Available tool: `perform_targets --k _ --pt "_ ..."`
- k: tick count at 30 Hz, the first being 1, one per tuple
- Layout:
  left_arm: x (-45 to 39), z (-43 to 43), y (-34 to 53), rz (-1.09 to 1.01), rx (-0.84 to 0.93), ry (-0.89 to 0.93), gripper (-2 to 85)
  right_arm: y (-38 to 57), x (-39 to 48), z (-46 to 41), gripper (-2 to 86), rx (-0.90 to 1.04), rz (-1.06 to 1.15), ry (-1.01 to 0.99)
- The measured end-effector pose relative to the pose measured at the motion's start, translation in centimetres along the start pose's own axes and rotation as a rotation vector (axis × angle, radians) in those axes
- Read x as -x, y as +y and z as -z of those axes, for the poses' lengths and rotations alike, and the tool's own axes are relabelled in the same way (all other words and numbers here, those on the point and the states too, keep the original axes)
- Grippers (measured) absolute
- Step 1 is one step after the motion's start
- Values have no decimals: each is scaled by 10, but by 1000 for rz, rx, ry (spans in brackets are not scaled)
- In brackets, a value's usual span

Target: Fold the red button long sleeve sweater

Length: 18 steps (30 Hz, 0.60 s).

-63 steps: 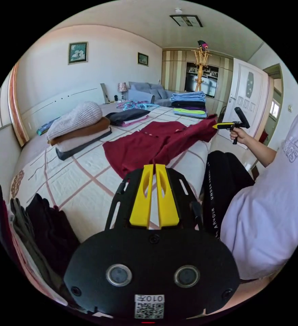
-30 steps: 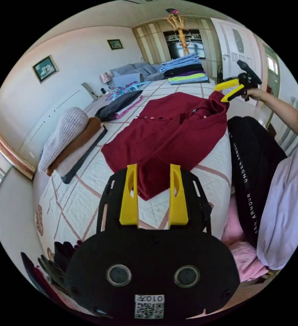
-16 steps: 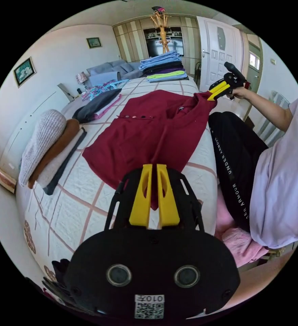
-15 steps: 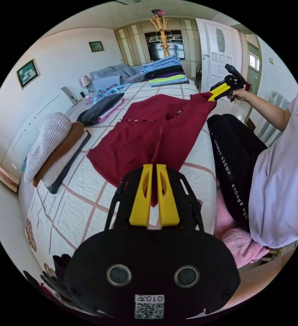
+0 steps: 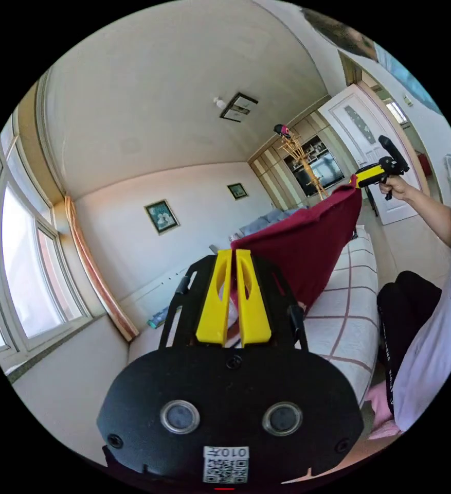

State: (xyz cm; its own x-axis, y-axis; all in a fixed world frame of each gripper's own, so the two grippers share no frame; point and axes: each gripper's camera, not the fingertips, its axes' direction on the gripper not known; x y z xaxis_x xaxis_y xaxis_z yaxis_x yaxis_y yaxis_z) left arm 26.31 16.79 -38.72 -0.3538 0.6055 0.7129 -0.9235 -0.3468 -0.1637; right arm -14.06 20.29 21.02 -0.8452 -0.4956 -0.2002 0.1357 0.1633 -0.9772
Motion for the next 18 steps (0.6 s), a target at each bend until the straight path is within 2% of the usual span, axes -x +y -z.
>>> perform_targets --k 5,10,13,18 --pt "35 102 -59 -6 -232 -13 -2 -11 -12 90 27 -179 -14 39" --pt "65 122 -92 9 -288 39 -2 -26 -17 136 36 -249 8 67" --pt "75 81 -87 89 -210 166 -2 -23 -18 121 43 -193 -13 55" --pt "70 -73 -35 234 66 331 -2 5 -45 -6 40 111 -113 -79"
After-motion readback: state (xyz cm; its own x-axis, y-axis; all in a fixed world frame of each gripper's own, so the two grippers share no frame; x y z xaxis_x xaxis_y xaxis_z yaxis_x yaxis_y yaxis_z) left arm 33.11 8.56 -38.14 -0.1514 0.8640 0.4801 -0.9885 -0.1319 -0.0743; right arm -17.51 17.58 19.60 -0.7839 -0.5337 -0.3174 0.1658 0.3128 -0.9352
